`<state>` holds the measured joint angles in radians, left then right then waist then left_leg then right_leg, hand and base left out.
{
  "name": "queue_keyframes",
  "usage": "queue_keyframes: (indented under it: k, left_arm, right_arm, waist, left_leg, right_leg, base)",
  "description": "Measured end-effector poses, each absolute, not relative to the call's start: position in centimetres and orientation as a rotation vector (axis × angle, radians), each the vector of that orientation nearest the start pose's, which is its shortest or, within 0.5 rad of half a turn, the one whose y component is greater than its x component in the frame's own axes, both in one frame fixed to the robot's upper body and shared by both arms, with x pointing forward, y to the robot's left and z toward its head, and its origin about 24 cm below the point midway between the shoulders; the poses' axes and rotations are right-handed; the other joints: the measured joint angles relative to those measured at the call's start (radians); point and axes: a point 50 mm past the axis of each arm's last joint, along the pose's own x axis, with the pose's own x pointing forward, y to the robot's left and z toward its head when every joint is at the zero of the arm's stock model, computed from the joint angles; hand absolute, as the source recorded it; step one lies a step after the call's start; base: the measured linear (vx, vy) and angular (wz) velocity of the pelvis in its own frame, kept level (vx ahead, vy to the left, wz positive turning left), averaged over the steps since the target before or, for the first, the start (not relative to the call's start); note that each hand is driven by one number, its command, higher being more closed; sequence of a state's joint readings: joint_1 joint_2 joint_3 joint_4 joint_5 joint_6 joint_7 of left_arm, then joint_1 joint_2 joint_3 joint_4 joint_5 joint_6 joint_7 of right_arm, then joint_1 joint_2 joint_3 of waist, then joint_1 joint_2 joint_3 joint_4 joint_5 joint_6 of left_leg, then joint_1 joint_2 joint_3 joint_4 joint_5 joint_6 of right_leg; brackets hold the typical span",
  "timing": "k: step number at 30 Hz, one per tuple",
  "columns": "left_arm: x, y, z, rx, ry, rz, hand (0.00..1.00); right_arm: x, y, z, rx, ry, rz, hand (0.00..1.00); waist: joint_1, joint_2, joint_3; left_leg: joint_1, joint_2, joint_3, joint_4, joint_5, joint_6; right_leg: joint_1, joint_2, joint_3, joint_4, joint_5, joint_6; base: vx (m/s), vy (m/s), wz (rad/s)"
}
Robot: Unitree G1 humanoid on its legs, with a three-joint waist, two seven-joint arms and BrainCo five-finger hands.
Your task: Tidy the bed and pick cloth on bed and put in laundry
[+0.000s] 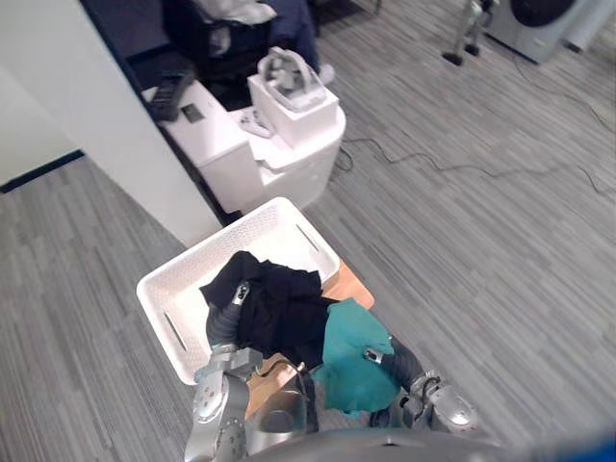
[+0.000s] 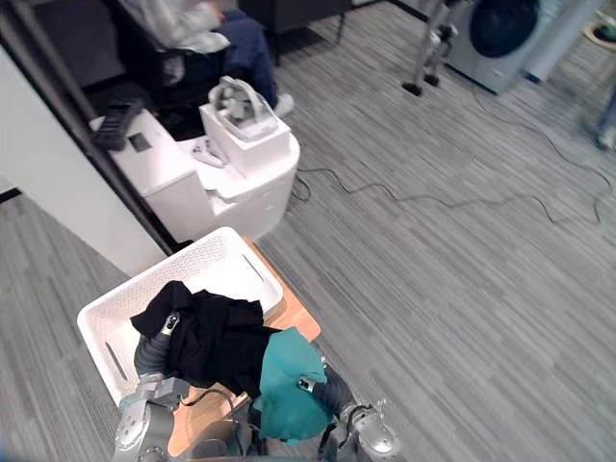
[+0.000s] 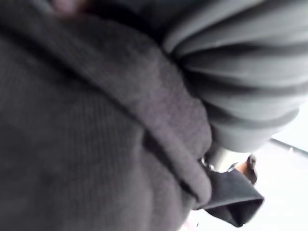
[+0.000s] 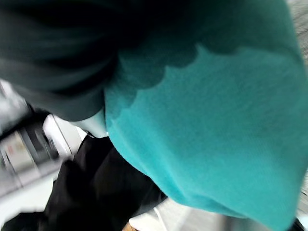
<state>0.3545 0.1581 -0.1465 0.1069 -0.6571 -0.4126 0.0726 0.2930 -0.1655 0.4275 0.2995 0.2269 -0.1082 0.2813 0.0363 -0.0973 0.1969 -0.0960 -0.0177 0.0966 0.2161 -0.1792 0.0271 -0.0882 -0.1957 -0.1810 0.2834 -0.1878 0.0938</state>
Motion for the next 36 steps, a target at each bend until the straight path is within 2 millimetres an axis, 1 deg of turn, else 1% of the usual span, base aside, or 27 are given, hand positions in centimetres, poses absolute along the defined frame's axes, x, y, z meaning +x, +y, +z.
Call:
queue_keyframes:
  k: [1,2,3,4,6,7,8,10,12,15,16,17,18,19,20,21,22,23,24,25,26,28,29,31,32,34,36]
  left_arm:
    - [16.3,18.8,-2.5,-0.478,0.096,0.255,1.0]
    - [15.9,18.1,-2.8,-0.497,0.108,0.235,1.0]
    - [15.8,17.4,-2.9,-0.521,0.114,0.212,1.0]
    - [15.7,17.1,-3.0,-0.526,0.119,0.198,1.0]
    - [15.7,16.7,-3.0,-0.528,0.121,0.156,1.0]
    - [16.0,16.6,-2.8,-0.528,0.109,0.141,1.0]
    - [16.1,16.6,-2.7,-0.525,0.106,0.138,1.0]
    - [16.3,16.9,-2.6,-0.517,0.099,0.134,1.0]
    - [16.3,17.0,-2.6,-0.568,0.088,0.162,1.0]
    - [16.3,16.8,-2.6,-0.645,0.063,0.189,1.0]
    - [16.1,16.5,-2.6,-0.667,0.058,0.179,1.0]
    - [16.1,16.4,-2.5,-0.667,0.052,0.163,1.0]
    - [15.9,16.2,-2.6,-0.669,0.054,0.146,1.0]
    - [15.8,16.2,-2.4,-0.665,0.048,0.128,1.0]
    - [15.8,16.0,-2.4,-0.671,0.045,0.12,1.0]
    - [15.4,15.7,-2.5,-0.683,0.052,0.116,1.0]
    - [15.3,15.5,-2.5,-0.692,0.056,0.118,1.0]
    - [15.2,15.6,-2.6,-0.686,0.065,0.112,1.0]
    - [15.2,15.7,-2.7,-0.676,0.077,0.098,1.0]
    - [15.3,15.8,-2.6,-0.669,0.076,0.087,1.0]
    - [15.5,15.9,-2.6,-0.649,0.077,0.07,1.0]
    - [15.4,16.1,-2.6,-0.638,0.083,0.058,1.0]
    - [15.2,16.1,-2.7,-0.63,0.087,0.052,1.0]
    - [14.7,16.1,-3.0,-0.6,0.114,0.031,1.0]
    - [14.6,16.2,-3.1,-0.597,0.121,0.029,1.0]
    - [14.2,16.2,-3.3,-0.595,0.134,0.021,1.0]
    - [14.0,16.4,-3.4,-0.58,0.139,0.012,1.0]
  right_arm:
    - [13.2,-9.3,-7.9,0.151,0.547,0.56,1.0]
    - [12.8,-9.2,-8.1,0.138,0.559,0.572,1.0]
    - [12.5,-9.5,-8.3,0.128,0.569,0.552,1.0]
    - [12.6,-9.6,-8.4,0.12,0.57,0.544,1.0]
    - [12.9,-9.6,-8.4,0.098,0.566,0.53,1.0]
    - [13.4,-9.5,-8.2,0.086,0.542,0.529,1.0]
    - [13.7,-9.4,-8.0,0.081,0.527,0.535,1.0]
    - [14.6,-8.5,-7.3,0.077,0.463,0.574,1.0]
    - [14.9,-7.9,-6.8,0.091,0.421,0.597,1.0]
    - [14.9,-7.4,-6.5,0.099,0.4,0.6,1.0]
    - [14.7,-7.4,-6.6,0.101,0.407,0.583,1.0]
    - [14.6,-7.4,-6.8,0.099,0.412,0.571,1.0]
    - [14.8,-7.6,-6.8,0.096,0.409,0.54,1.0]
    - [15.0,-7.9,-6.6,0.108,0.392,0.494,1.0]
    - [15.0,-8.1,-6.6,0.109,0.39,0.471,1.0]
    - [15.2,-9.0,-6.6,0.107,0.39,0.408,1.0]
    - [15.2,-9.5,-6.6,0.102,0.389,0.375,1.0]
    - [15.4,-10.2,-6.7,0.11,0.394,0.306,1.0]
    - [15.4,-10.5,-6.6,0.13,0.392,0.248,1.0]
    - [15.4,-10.7,-6.5,0.136,0.39,0.216,1.0]
    - [15.6,-11.0,-6.5,0.152,0.387,0.153,1.0]
    - [15.8,-11.5,-6.3,0.166,0.38,0.081,1.0]
    - [15.8,-11.9,-6.2,0.175,0.366,0.041,1.0]
    - [15.7,-12.5,-5.5,0.174,0.331,-0.012,1.0]
    - [15.7,-12.8,-5.2,0.167,0.316,-0.028,1.0]
    - [16.0,-14.1,-3.9,0.128,0.246,-0.109,1.0]
    - [16.3,-15.3,-3.0,0.082,0.203,-0.167,1.0]
  waist:
    - [0.005,0.001,-0.003]
    - [0.011,0.018,-0.013]
    - [0.013,0.03,-0.013]
    - [0.015,0.036,-0.012]
    - [0.014,0.033,-0.014]
    - [0.019,0.029,-0.015]
    - [0.024,0.028,-0.015]
    - [0.043,0.019,-0.016]
    - [0.06,0.024,-0.013]
    - [0.064,0.031,-0.009]
    - [0.058,0.042,-0.009]
    - [0.059,0.038,-0.007]
    - [0.063,0.026,-0.012]
    - [0.047,-0.01,-0.014]
    - [0.039,-0.011,-0.009]
    - [0.029,0.012,-0.018]
    - [0.021,0.031,-0.023]
    - [0.011,0.025,-0.026]
    - [0.008,0.01,-0.04]
    - [0.007,0.003,-0.044]
    - [0.003,0.021,-0.037]
    - [-0.001,0.027,-0.036]
    - [-0.003,0.028,-0.036]
    - [-0.023,0.021,-0.042]
    - [-0.024,0.026,-0.041]
    - [-0.024,0.047,-0.041]
    - [-0.024,0.046,-0.04]
  left_leg:
    - [0.0,0.003,-0.011,0.003,-0.011,-0.001]
    - [-0.009,0.033,-0.019,-0.002,0.001,-0.025]
    - [-0.011,0.04,-0.064,-0.015,0.015,-0.045]
    - [-0.012,0.041,-0.086,-0.022,0.03,-0.047]
    - [-0.025,0.039,-0.109,-0.051,0.094,-0.048]
    - [-0.025,0.04,-0.116,-0.081,0.128,-0.044]
    - [-0.025,0.04,-0.129,-0.099,0.143,-0.045]
    - [-0.027,0.033,-0.167,-0.159,0.205,-0.046]
    - [-0.038,0.029,-0.176,-0.183,0.237,-0.047]
    - [-0.072,0.012,-0.169,-0.187,0.276,-0.047]
    - [-0.06,0.024,-0.07,-0.21,0.234,-0.003]
    - [-0.058,0.029,-0.029,-0.21,0.218,-0.001]
    - [-0.055,0.031,0.073,-0.218,0.165,-0.018]
    - [-0.068,0.018,0.144,-0.151,0.126,0.016]
    - [-0.083,0.027,0.166,-0.077,0.116,0.032]
    - [-0.094,0.062,0.175,0.06,0.078,0.027]
    - [-0.088,0.064,0.158,0.045,0.045,-0.007]
    - [-0.059,0.024,0.142,-0.002,0.057,-0.003]
    - [-0.026,-0.005,0.135,-0.078,0.097,0.003]
    - [-0.011,-0.011,0.13,-0.109,0.109,0.011]
    - [0.014,-0.015,0.114,-0.165,0.141,0.015]
    - [0.054,-0.012,0.104,-0.227,0.181,0.012]
    - [0.067,-0.011,0.096,-0.247,0.199,0.02]
    - [0.077,-0.007,0.091,-0.245,0.205,0.015]
    - [0.081,-0.003,0.092,-0.246,0.207,0.011]
    - [0.09,0.022,0.113,-0.262,0.214,-0.001]
    - [0.122,0.031,0.118,-0.304,0.225,-0.015]
  right_leg:
    - [0.014,0.002,-0.03,-0.003,0.0,0.004]
    - [0.042,0.019,-0.087,-0.026,0.002,0.006]
    - [0.047,0.035,-0.076,-0.002,0.009,0.011]
    - [0.047,0.042,-0.048,0.01,0.01,0.011]
    - [0.068,0.061,-0.025,0.015,0.011,0.003]
    - [0.071,0.068,-0.023,0.015,0.015,-0.007]
    - [0.072,0.071,-0.024,0.015,0.016,-0.009]
    - [0.083,0.079,-0.027,-0.011,0.023,-0.037]
    - [0.097,0.083,-0.027,-0.052,0.029,-0.047]
    - [0.1,0.075,-0.041,-0.077,0.026,-0.053]
    - [0.117,0.065,-0.07,-0.079,0.01,-0.069]
    - [0.127,0.06,-0.08,-0.082,0.002,-0.062]
    - [0.146,0.044,-0.103,-0.114,-0.001,-0.058]
    - [0.163,-0.004,-0.116,-0.153,-0.025,-0.02]
    - [0.165,-0.018,-0.124,-0.152,-0.031,-0.004]
    - [0.166,-0.019,-0.133,-0.113,-0.057,0.004]
    - [0.165,-0.011,-0.134,-0.091,-0.072,0.007]
    - [0.164,-0.035,-0.114,-0.066,-0.085,-0.002]
    - [0.163,-0.047,-0.088,-0.059,-0.07,-0.012]
    - [0.159,-0.048,-0.078,-0.05,-0.056,-0.012]
    - [0.146,-0.044,-0.072,-0.022,-0.032,-0.023]
    - [0.142,-0.031,-0.048,-0.018,-0.022,-0.03]
    - [0.141,-0.022,-0.04,-0.035,-0.022,-0.03]
    - [0.148,-0.008,-0.048,-0.055,0.006,-0.015]
    - [0.151,-0.004,-0.046,-0.057,0.016,-0.004]
    - [0.148,0.017,-0.039,-0.057,0.037,-0.008]
    - [0.157,0.029,-0.029,-0.057,0.045,-0.006]
  base:
    - [0.11,-0.35,1.32]
    - [0.17,-0.29,1.06]
    - [0.15,-0.188,1.07]
    - [0.15,-0.118,1.23]
    - [0.12,-0.082,1.4]
    - [0.09,-0.056,1.15]
    - [0.08,-0.037,1.03]
    - [0.04,-0.026,0.82]
    - [-0.01,0.009,0.56]
    - [-0.08,0.032,0.54]
    - [-0.1,0.055,0.46]
    - [-0.14,0.059,0.4]
    - [-0.13,0.078,0.48]
    - [-0.1,0.059,0.47]
    - [-0.07,0.096,0.47]
    - [-0.03,0.077,0.2]
    - [-0.03,0.17,0.31]
    - [0.02,0.155,0.35]
    - [0.02,0.153,0.33]
    - [0.03,0.123,0.3]
    - [0.03,0.125,0.22]
    - [0.03,0.075,0.18]
    - [0.01,-0.004,0.15]
    - [0.0,-0.043,0.2]
    - [0.02,-0.055,-0.03]
    - [0.02,-0.058,-0.28]
    - [-0.03,-0.059,-0.2]
